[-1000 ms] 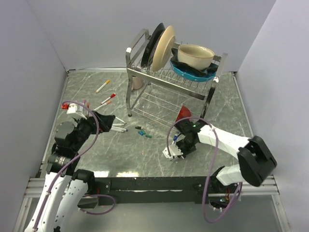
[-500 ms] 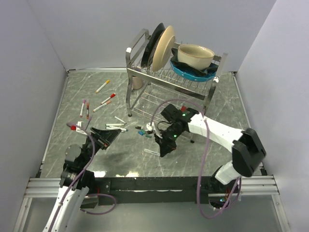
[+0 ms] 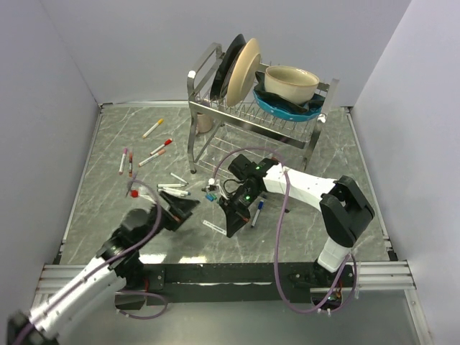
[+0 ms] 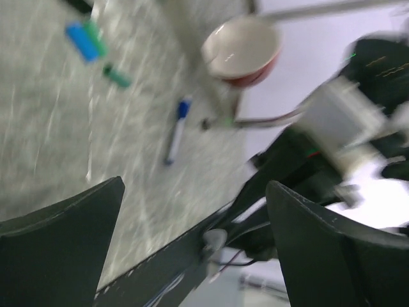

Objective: Open the pen caps

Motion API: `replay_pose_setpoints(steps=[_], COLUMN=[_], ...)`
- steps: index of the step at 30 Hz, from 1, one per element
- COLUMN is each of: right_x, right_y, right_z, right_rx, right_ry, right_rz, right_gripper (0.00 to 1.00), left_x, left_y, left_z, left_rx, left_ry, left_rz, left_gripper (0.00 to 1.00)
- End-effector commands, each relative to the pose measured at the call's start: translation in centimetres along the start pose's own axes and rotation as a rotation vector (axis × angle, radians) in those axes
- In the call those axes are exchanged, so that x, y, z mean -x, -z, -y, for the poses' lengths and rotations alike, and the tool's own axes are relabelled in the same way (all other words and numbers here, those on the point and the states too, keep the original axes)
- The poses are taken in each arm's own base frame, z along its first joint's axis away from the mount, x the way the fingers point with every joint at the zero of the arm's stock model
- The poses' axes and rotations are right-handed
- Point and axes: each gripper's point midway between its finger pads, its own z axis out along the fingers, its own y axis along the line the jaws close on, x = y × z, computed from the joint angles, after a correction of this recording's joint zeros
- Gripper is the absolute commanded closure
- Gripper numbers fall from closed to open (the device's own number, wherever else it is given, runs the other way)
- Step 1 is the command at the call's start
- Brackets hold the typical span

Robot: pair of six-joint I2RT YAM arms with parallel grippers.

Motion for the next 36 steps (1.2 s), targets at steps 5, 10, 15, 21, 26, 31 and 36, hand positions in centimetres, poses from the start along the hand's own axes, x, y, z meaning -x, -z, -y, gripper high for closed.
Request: replay_pose_setpoints(steps=[5, 10, 15, 21, 26, 31, 36], right_x=[2.1, 2.1, 2.2, 1.9, 1.6, 1.4, 1.3], right_y=[0.9, 0.9, 1.0, 0.7, 0.6, 0.2, -0.2], right_z=[0.1, 0.0, 0.3, 1.0, 0.9, 0.4, 0.1], right_rx=[-0.010, 0.006, -0.007, -0.025, -0.014, 0.021, 0.039], right_ry=[-0.020, -0.030, -0.036, -0.047, -0.046, -0.038, -0.034], right_rz=[0.087, 0.093, 0.099, 0.087, 0.072, 0.063, 0.053], right_gripper=[1.00, 1.00, 1.00, 1.00, 0.61, 0.56, 0.68], left_x=[-1.2, -3.1, -4.5, -4.7, -4.9, -4.4, -3.7], left_y=[-2.3, -3.5, -4.1, -4.2, -4.1, -3.8, -3.4], left_z=[3.7, 3.4, 3.6, 4.4, 4.6, 4.7, 4.8], left_rx=[0.029, 0.050, 0.065, 0.074, 0.055, 0.038, 0.031], left_ry=[-0.006, -0.010, -0.020, -0.039, -0.024, 0.006, 0.028], left_rz=[0.095, 0.067, 0.046, 0.047, 0.039, 0.061, 0.093], left_gripper=[0.14, 0.26, 0.36, 0.94, 0.99, 0.99, 0.99])
